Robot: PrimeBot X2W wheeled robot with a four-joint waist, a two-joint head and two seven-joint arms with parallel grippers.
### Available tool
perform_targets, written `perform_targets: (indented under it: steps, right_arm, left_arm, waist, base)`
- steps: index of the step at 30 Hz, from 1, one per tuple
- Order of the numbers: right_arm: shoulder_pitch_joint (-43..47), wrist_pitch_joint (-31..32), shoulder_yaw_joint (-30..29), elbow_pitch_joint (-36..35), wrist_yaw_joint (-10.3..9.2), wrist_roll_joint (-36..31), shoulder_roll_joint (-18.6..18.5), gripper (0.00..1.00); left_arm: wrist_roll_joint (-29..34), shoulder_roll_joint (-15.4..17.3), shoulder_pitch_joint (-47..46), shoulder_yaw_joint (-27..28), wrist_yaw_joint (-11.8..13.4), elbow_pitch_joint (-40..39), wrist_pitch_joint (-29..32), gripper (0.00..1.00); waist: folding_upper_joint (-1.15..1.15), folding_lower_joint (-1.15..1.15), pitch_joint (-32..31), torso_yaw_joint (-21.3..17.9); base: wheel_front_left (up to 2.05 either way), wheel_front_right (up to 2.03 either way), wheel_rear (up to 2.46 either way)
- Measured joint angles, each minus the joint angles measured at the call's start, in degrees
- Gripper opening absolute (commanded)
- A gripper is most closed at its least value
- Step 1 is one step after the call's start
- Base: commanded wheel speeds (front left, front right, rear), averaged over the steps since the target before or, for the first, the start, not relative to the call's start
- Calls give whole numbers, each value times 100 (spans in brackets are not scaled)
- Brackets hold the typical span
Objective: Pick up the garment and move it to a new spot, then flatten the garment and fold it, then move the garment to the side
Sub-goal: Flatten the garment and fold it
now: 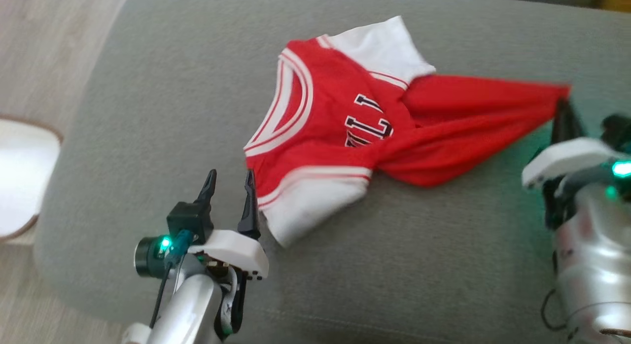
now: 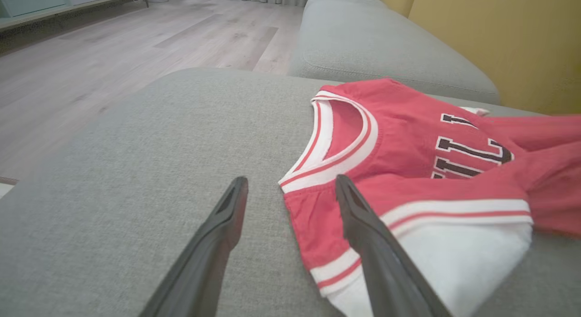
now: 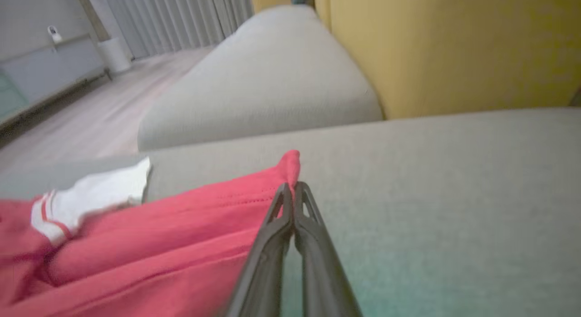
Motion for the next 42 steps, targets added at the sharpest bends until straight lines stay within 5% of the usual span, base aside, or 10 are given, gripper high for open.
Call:
perform_targets:
  steps: [7,13,14,15,16,20,30,41,42]
  right_arm:
    - [378,-18,200,-1425,-1,598,-1,0]
    - [1583,-16,-48,-1244,-1,909,148,1]
    - [1747,-16,-135,-1136,-1,935,194,26]
    - [1889,-16,-190,-1046,-1,937,222,89]
    - [1889,-16,-190,-1046,-1,937,222,100]
    - [2135,-16,-248,-1061,-1,928,290,100]
    - [2198,-16,793,-1875,-1,1176,337,100]
    - [2020,-16,1338,-2282,-1,1344,338,100]
    - [2020,-18,1340,-2286,-1,1345,338,100]
  left_arm:
    - [-1,2,99,2,-47,89,0,100]
    - [-51,4,240,-14,-53,181,0,100]
    - [-51,7,246,-12,-56,219,1,100]
    - [-51,5,246,-10,-65,245,1,100]
    - [-51,5,246,-10,-65,245,1,100]
    - [-42,5,287,41,-85,276,0,100]
    - [-53,12,506,205,-198,476,0,100]
    - [-375,7,-482,40,-259,2206,-33,100]
    - [-456,7,-565,-12,-330,2351,-74,40]
  waist:
    - [0,0,-245,-549]
    - [0,0,-426,-1042]
    - [0,0,-449,-1116]
    - [0,0,-473,-1189]
    - [0,0,-473,-1189]
    - [0,0,-571,-1429]
    - [0,0,-601,-1770]
    - [0,0,-273,-1989]
    - [0,0,-260,-2002]
  base:
    - [0,0,0]
    - [0,0,0]
    - [0,0,0]
    - [0,0,0]
    - [0,0,0]
    - [0,0,0]
    - [0,0,0]
    - [0,0,0]
    - [0,0,0]
